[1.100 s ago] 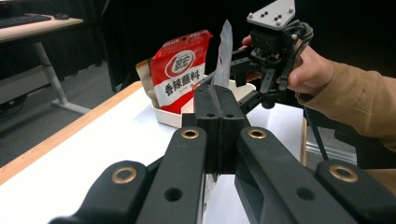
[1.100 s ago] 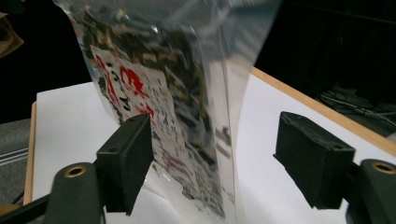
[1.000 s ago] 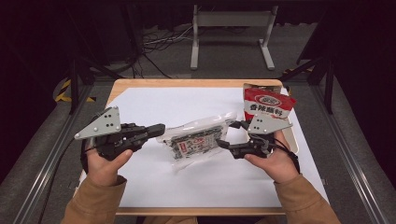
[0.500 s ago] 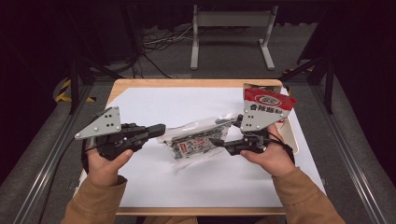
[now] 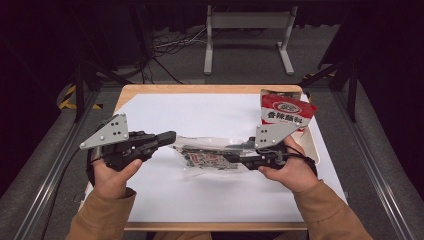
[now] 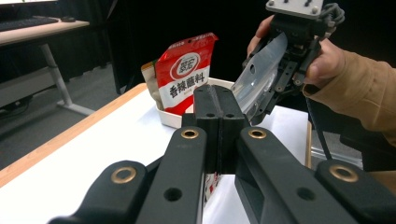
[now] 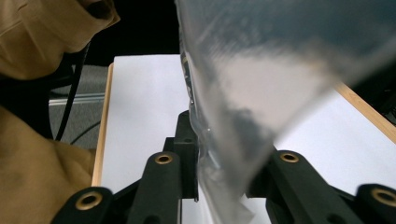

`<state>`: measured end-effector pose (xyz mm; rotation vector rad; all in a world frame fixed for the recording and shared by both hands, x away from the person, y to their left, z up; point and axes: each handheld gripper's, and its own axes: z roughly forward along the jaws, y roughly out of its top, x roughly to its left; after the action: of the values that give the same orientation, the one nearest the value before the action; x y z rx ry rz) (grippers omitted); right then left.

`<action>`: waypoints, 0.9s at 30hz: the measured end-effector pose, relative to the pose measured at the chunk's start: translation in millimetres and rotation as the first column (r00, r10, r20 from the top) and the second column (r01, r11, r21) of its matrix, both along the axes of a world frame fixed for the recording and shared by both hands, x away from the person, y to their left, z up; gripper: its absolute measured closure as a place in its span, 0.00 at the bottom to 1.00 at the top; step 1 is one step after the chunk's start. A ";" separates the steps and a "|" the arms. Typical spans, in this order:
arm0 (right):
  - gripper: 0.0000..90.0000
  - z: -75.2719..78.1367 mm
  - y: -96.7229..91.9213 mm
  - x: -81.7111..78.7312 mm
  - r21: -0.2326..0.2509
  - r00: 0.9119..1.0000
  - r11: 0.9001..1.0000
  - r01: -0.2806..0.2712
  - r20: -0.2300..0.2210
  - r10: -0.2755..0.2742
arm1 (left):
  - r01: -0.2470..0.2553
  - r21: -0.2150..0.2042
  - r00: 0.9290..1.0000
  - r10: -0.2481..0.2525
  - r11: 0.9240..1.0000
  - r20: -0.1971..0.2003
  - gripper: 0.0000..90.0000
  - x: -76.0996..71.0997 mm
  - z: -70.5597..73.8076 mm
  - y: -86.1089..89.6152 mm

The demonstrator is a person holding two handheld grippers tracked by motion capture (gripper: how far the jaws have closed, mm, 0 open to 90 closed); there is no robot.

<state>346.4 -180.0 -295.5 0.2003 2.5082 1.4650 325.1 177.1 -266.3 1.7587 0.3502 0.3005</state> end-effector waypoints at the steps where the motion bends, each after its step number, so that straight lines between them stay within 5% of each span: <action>1: 0.84 1.3 0.0 -1.3 0.000 1.000 1.000 -0.007 -0.003 0.007 | 0.000 0.002 1.000 0.000 1.000 0.007 1.00 0.1 0.3 0.3; 7: 0.85 6.2 -6.0 -2.4 0.003 1.000 1.000 0.003 -0.029 -0.003 | -0.022 0.027 1.000 0.022 0.999 0.007 0.64 -0.3 0.1 -3.0; 11: 0.85 10.9 -14.2 -3.6 0.004 0.999 1.000 0.025 -0.035 -0.024 | -0.032 0.047 0.999 0.032 0.998 -0.001 0.50 1.8 -1.7 -3.9; 27: 0.85 39.8 -51.0 -11.6 0.069 0.991 0.990 0.121 -0.068 -0.116 | -0.073 0.076 0.996 0.077 0.994 -0.052 0.40 20.3 -17.4 3.1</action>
<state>334.7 -231.0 -255.7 0.4079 2.4465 1.5267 345.3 180.2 -283.7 1.8320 0.4509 0.3229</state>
